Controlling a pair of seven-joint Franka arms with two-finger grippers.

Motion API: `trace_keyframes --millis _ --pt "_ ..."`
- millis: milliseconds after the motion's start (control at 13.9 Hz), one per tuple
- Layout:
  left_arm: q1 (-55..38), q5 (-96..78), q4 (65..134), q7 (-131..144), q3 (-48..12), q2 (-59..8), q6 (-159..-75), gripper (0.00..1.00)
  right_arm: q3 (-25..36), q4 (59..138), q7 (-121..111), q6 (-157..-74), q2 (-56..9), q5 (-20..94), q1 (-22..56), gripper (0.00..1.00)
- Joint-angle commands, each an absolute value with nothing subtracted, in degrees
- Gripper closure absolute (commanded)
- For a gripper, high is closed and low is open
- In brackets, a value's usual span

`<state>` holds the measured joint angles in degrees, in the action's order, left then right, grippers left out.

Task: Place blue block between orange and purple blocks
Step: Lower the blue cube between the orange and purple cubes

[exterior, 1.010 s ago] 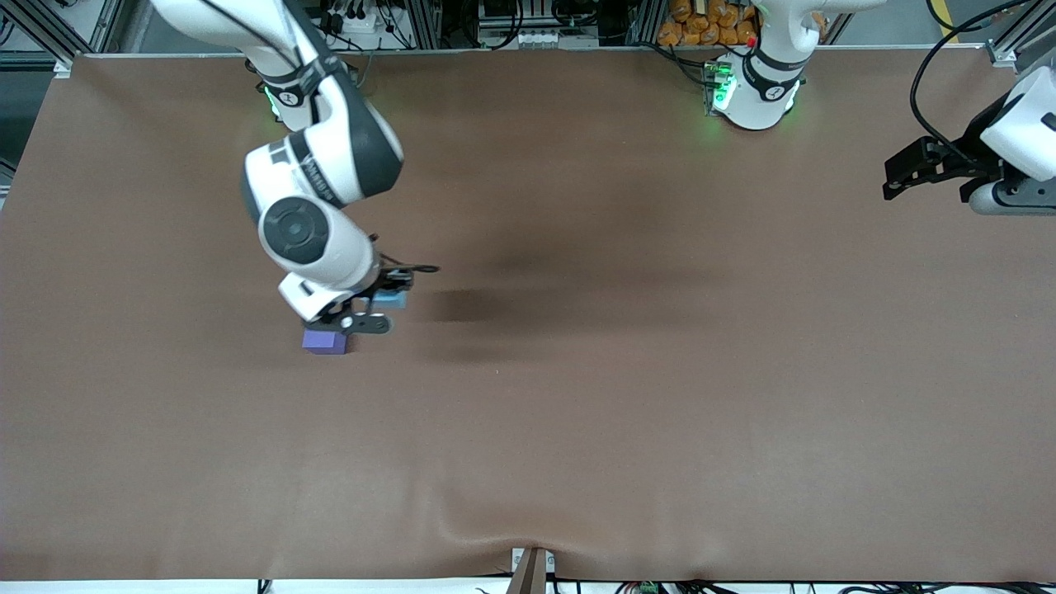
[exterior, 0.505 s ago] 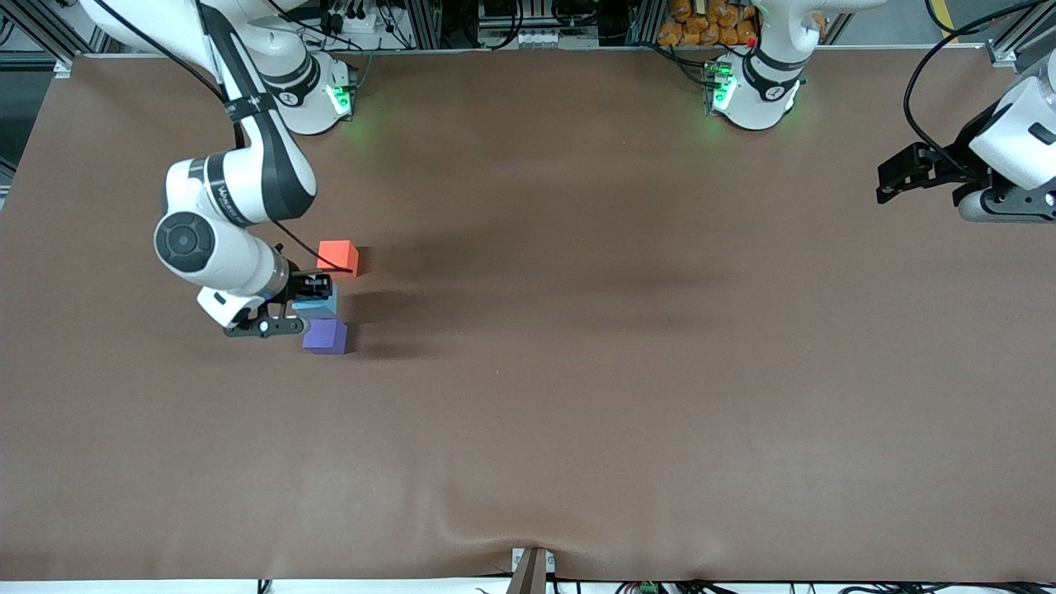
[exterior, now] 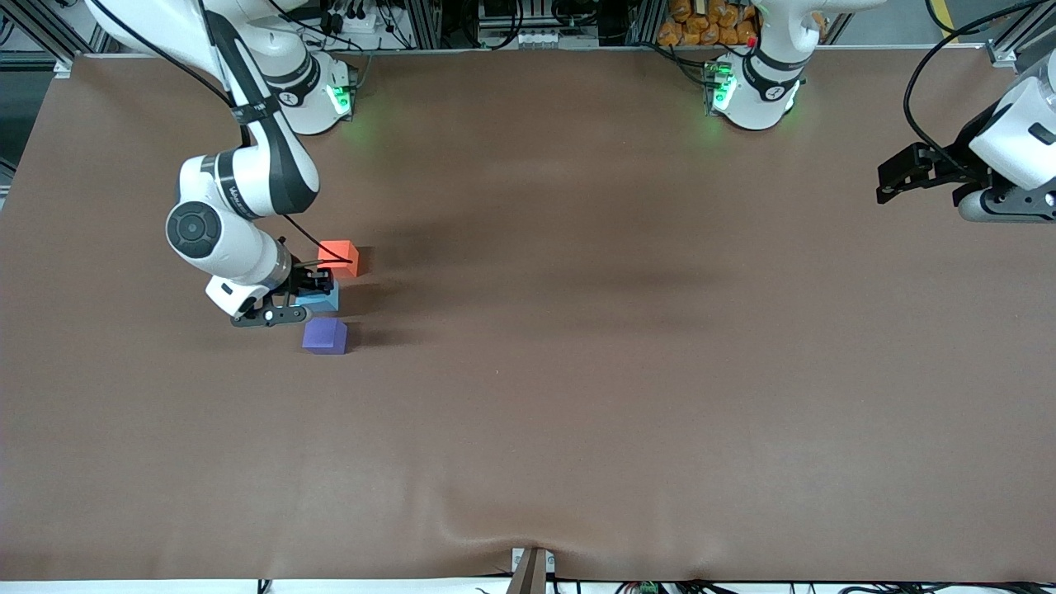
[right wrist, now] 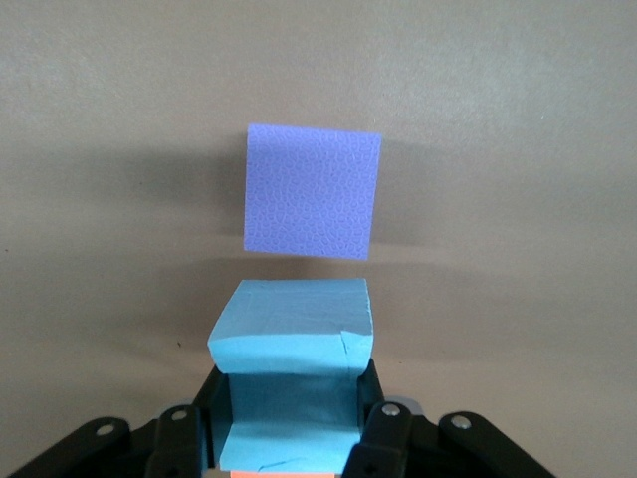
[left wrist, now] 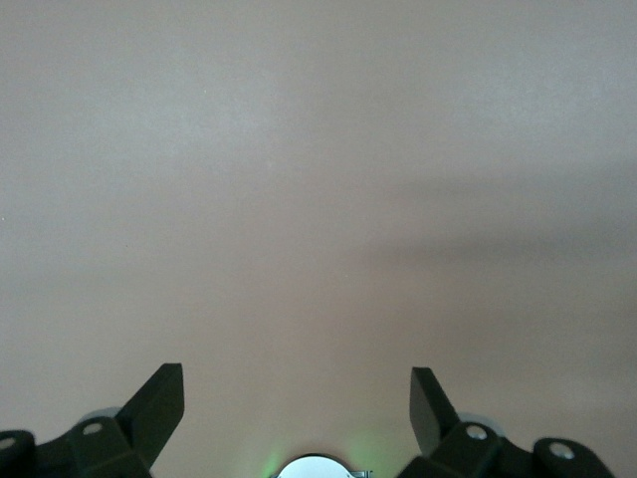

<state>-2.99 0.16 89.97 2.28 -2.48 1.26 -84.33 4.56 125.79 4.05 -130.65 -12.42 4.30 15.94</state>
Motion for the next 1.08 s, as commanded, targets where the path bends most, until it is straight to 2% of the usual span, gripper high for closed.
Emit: trace_keyframes --millis 0,505,1010 --pt "-2.5 0.4 89.8 2.0 -2.9 1.2 -84.6 0.0 3.3 127.6 2.5 -132.1 -11.2 6.0 14.4 1.0" --pt "-2.6 0.4 89.8 2.0 -2.9 1.3 -84.6 0.0 3.3 130.9 2.5 -137.8 -13.5 8.6 14.7 1.0" --pt "-2.5 0.4 89.8 2.0 -2.9 1.2 -84.6 0.0 3.3 130.9 2.5 -140.5 -16.0 8.7 14.6 1.0"
